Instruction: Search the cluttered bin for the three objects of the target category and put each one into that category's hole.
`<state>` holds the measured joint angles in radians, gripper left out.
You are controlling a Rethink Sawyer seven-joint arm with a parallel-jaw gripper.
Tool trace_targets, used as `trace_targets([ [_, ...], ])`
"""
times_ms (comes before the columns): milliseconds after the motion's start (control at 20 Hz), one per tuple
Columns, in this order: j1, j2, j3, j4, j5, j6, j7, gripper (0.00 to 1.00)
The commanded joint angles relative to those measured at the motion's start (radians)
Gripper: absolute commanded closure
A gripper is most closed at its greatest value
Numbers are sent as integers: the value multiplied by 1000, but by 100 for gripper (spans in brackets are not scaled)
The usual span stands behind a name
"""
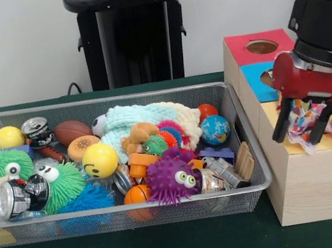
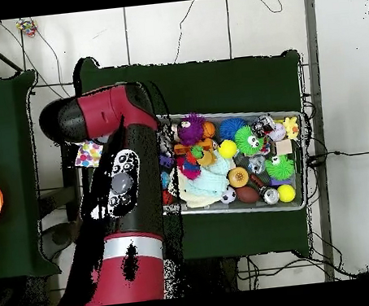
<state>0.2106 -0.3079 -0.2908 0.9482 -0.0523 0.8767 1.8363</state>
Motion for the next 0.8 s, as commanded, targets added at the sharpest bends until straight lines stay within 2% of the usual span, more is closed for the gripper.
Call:
trace_targets([
  [50,7,82,17,-33,-43,-45,156,0],
  [250,-5,71,17,-65,-30,3,133,0],
  [450,-28,58,29,-56,-25,9,102,0],
  [650,-53,31,65,9,-17,-48,68,0],
  [750,-65,11,85,42,-1,-34,50,0],
  [800,-67,6,87,51,-1,-35,57,100],
])
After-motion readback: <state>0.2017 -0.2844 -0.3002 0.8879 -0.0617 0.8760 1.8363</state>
